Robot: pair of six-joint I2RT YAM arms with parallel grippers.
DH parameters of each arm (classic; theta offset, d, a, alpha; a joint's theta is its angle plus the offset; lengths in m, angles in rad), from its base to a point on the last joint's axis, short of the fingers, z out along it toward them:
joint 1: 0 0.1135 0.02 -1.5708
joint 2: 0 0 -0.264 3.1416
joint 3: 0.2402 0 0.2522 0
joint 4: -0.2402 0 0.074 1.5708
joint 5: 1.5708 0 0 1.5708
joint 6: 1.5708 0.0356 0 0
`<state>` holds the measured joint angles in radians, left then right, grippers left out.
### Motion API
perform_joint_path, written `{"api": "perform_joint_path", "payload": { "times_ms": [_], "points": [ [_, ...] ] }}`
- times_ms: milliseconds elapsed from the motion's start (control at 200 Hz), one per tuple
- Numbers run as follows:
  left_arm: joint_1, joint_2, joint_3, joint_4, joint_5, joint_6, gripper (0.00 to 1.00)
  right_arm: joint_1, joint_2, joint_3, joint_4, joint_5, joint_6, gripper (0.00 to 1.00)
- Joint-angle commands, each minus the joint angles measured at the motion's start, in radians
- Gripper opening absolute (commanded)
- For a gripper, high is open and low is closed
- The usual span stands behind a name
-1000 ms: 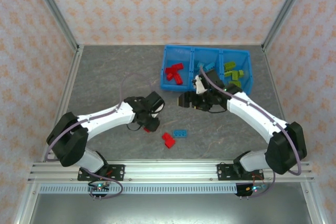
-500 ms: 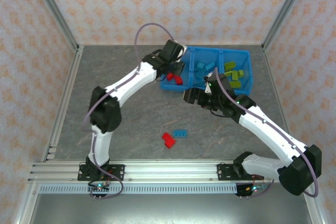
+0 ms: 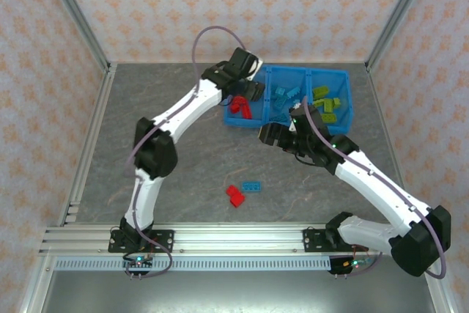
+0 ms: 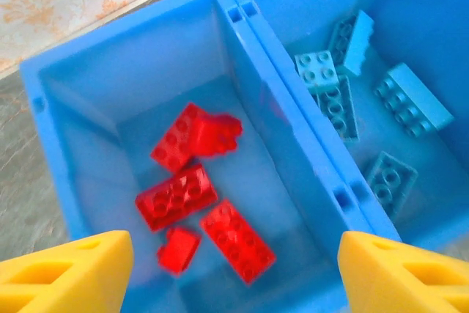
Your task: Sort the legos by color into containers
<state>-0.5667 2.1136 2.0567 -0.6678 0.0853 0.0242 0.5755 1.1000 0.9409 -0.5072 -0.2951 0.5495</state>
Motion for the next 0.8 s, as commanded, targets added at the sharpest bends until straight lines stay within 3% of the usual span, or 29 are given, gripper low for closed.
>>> {"api": "perform_joint_path", "payload": {
  "times_ms": [0,110,270,370,505,711,796],
  "points": [
    [0.007,-0.282,-0.203,0.129,0.088,-0.019,0.75,0.0,0.023,-0.018,0.002,0.026,-0.004,0.86],
    [0.007,-0.509,-0.426,0.166,0.179,0.018,0.75,0.011,0.072,-0.021,-0.048,0.056,0.023,0.85],
    [0.005,-0.787,-0.609,0.032,0.189,0.103,0.79,0.106,0.191,-0.013,-0.19,0.131,0.121,0.84],
    [0.004,-0.933,-0.712,-0.051,0.213,0.171,0.95,0.198,0.263,-0.007,-0.206,0.143,0.178,0.87],
    [0.005,-1.09,-0.871,-0.123,0.221,0.298,1.0,0.278,0.347,-0.008,-0.174,0.139,0.208,0.98],
    [0.005,-1.303,-1.227,0.159,0.188,0.384,1.0,0.326,0.435,-0.01,-0.109,0.076,0.2,0.99],
    [0.005,-1.338,-1.289,0.204,0.201,0.422,1.0,0.334,0.476,0.007,-0.113,0.069,0.2,0.99]
  ]
}}
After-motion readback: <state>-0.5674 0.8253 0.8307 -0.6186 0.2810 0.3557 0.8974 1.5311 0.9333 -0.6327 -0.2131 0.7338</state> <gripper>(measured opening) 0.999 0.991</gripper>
